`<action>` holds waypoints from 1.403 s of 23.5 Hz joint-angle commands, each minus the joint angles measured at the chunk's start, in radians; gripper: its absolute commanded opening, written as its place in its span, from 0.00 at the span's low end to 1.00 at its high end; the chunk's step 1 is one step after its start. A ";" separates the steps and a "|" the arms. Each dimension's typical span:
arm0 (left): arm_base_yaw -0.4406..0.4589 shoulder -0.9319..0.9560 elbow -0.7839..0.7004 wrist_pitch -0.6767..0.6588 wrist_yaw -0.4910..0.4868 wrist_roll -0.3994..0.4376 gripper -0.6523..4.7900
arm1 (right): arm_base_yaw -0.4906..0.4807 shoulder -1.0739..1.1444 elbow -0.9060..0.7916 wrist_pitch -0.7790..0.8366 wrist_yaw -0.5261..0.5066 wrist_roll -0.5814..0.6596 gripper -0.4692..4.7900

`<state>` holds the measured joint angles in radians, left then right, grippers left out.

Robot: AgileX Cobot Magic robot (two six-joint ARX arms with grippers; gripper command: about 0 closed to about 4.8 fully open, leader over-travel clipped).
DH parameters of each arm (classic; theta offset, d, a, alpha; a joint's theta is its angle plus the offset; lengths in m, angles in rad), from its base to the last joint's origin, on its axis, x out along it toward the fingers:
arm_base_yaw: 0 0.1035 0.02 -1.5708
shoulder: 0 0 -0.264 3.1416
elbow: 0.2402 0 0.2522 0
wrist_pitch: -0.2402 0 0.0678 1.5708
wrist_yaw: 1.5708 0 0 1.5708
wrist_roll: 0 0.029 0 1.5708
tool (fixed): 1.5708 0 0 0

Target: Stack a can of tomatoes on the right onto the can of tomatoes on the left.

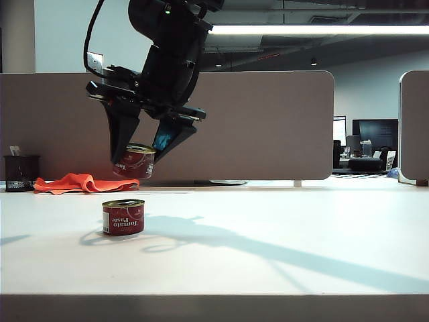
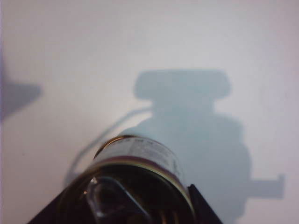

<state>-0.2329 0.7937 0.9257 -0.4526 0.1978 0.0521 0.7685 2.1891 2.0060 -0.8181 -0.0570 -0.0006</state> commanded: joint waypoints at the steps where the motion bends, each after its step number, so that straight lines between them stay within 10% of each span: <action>1: 0.001 -0.002 0.007 -0.002 0.000 0.001 0.11 | 0.013 0.002 0.010 0.010 -0.012 -0.008 0.57; 14: 0.001 -0.003 0.007 -0.005 0.000 0.001 0.11 | 0.038 0.069 0.010 0.027 0.033 -0.079 0.58; 22: 0.001 -0.003 0.007 -0.005 -0.001 0.001 0.11 | 0.035 0.067 0.011 0.011 -0.010 -0.078 0.93; 30: 0.001 -0.003 0.007 -0.014 0.000 0.003 0.11 | 0.023 -0.019 0.013 0.050 0.003 -0.078 0.92; 33: 0.001 -0.003 0.007 -0.026 -0.003 0.012 0.11 | 0.006 -0.095 0.013 0.055 0.035 -0.078 0.73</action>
<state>-0.2333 0.7933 0.9257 -0.4747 0.1974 0.0528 0.7853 2.1391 2.0087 -0.7879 -0.0418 -0.0761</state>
